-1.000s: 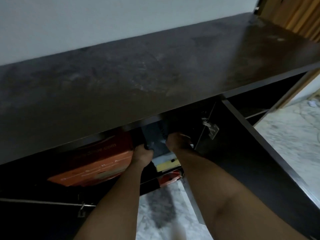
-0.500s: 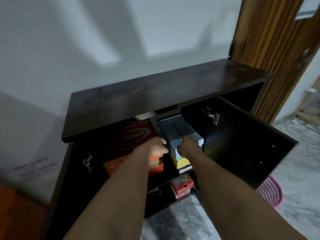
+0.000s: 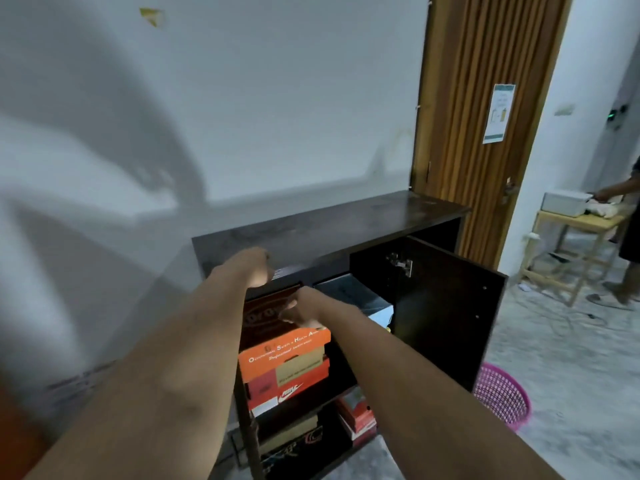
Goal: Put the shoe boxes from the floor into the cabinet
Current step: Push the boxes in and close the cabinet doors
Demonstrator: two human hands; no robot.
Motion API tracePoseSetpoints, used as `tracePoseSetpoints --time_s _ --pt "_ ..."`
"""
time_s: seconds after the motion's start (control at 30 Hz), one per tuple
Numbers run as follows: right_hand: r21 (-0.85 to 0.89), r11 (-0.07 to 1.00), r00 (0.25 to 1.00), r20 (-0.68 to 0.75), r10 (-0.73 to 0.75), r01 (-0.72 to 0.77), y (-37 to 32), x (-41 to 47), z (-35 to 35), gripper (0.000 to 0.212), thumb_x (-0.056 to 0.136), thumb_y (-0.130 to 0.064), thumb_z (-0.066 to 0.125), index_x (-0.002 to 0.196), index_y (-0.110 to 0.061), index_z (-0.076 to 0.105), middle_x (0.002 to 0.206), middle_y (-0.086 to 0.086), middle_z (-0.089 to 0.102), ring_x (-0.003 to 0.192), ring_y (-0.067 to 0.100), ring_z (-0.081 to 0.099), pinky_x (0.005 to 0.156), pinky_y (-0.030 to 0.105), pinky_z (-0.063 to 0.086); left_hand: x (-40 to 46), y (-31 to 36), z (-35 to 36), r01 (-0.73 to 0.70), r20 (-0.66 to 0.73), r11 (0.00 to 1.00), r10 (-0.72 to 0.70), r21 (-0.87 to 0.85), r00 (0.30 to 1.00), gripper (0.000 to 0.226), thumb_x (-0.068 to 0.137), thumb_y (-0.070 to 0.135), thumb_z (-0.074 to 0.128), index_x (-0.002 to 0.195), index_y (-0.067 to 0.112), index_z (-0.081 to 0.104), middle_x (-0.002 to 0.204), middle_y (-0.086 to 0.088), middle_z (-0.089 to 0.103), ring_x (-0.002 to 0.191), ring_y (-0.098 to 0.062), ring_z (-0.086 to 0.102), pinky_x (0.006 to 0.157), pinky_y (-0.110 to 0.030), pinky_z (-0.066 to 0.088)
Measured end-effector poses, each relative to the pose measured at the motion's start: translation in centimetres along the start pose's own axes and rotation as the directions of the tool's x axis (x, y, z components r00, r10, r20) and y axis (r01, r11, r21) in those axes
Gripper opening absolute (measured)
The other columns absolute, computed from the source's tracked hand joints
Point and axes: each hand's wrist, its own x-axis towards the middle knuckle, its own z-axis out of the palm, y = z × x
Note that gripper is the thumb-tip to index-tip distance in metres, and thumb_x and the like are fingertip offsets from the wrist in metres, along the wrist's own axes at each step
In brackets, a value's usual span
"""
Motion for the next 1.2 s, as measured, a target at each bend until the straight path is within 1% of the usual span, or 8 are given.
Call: tracePoseSetpoints --time_s 0.23,0.33,0.47,0.7,0.83,1.0,1.1,1.2 --pt "-0.041 0.997 0.972 0.230 -0.056 0.067 -7.8 -5.2 5.8 0.081 0.084 -0.063 0.065 0.145 -0.015 0.045 0.134 0.012 0.059 0.112 0.037 0.065 0.085 0.049 0.061 1.5 -5.1 1.4 0.064 0.129 0.995 -0.073 0.073 0.989 0.061 0.092 0.040 0.049 0.143 0.007 0.052 0.153 -0.016 0.049 0.137 -0.033 0.050 0.113 -0.044 0.041" --pt "-0.201 0.970 0.972 0.217 -0.094 0.139 -7.7 -6.0 8.6 0.100 0.093 -0.038 0.069 0.161 -0.009 0.001 0.142 0.027 0.055 0.118 0.042 0.061 0.098 0.053 0.054 1.5 -5.4 1.7 0.026 0.130 0.999 -0.030 0.028 0.991 0.058 0.090 0.034 0.047 0.140 0.006 0.055 0.148 -0.015 0.054 0.131 -0.033 0.054 0.110 -0.041 0.043" --pt "-0.169 0.979 0.958 0.281 -0.065 0.116 -7.2 -6.0 9.3 0.103 0.101 -0.003 0.052 0.151 -0.017 -0.037 0.130 0.040 0.056 0.088 0.043 0.067 0.082 0.059 0.060 1.7 -5.5 1.9 0.021 0.137 1.000 -0.020 -0.006 0.990 0.051 0.094 0.031 0.050 0.137 0.004 0.057 0.143 -0.016 0.057 0.127 -0.032 0.057 0.105 -0.038 0.046" --pt "-0.132 0.989 0.969 0.227 0.096 -0.067 -5.2 -5.3 5.9 0.069 0.099 -0.007 0.061 0.157 0.000 0.024 0.151 0.028 0.046 0.134 0.045 0.051 0.106 0.050 0.044 4.8 -5.9 2.7 0.009 0.151 1.000 -0.013 0.027 0.988 0.024 0.084 0.030 0.053 0.079 0.014 0.069 0.105 -0.013 0.073 0.090 -0.027 0.068 0.081 -0.038 0.054" --pt "-0.463 0.885 0.983 0.139 0.122 -0.044 -2.1 -3.6 4.0 0.089 0.103 -0.023 0.055 0.161 -0.006 -0.010 0.147 0.025 0.051 0.132 0.041 0.052 0.104 0.047 0.044 5.6 -5.3 2.7 0.006 0.160 0.999 -0.014 0.052 0.987 0.033 0.093 0.027 0.050 0.108 0.005 0.070 0.104 -0.014 0.065 0.095 -0.031 0.063 0.089 -0.039 0.051" --pt "-0.596 0.769 0.967 -0.229 0.111 -0.229 2.3 0.0 2.8 0.079 0.089 -0.061 0.066 0.147 -0.012 0.042 0.134 0.015 0.060 0.123 0.039 0.058 0.107 0.064 0.040 5.3 -4.5 3.1 0.068 0.149 0.998 -0.066 -0.010 0.987 0.036 0.101 0.027 0.045 0.126 0.006 0.060 0.128 -0.016 0.061 0.110 -0.031 0.059 0.101 -0.042 0.048" --pt "-0.540 0.756 0.902 -0.404 0.153 -0.370 4.0 2.3 2.5 0.115 0.077 -0.078 0.063 0.162 -0.016 0.016 0.167 0.021 0.015 0.153 0.047 0.011 0.110 0.081 0.000 6.2 -4.7 4.4 0.074 0.153 0.997 -0.074 0.006 0.985 0.057 0.102 0.033 0.041 0.151 0.004 0.040 0.156 -0.018 0.042 0.138 -0.038 0.046 0.114 -0.048 0.040" --pt "-0.394 0.788 0.825 -0.510 0.241 -0.474 5.0 4.2 2.6 0.149 0.066 -0.083 0.068 0.153 -0.017 -0.033 0.159 0.023 -0.038 0.147 0.052 -0.030 0.100 0.082 -0.018 6.3 -4.7 4.9 0.040 0.156 0.996 -0.051 0.074 0.986 0.068 0.101 0.037 0.034 0.159 0.005 0.020 0.170 -0.013 0.013 0.154 -0.038 0.018 0.123 -0.054 0.024"
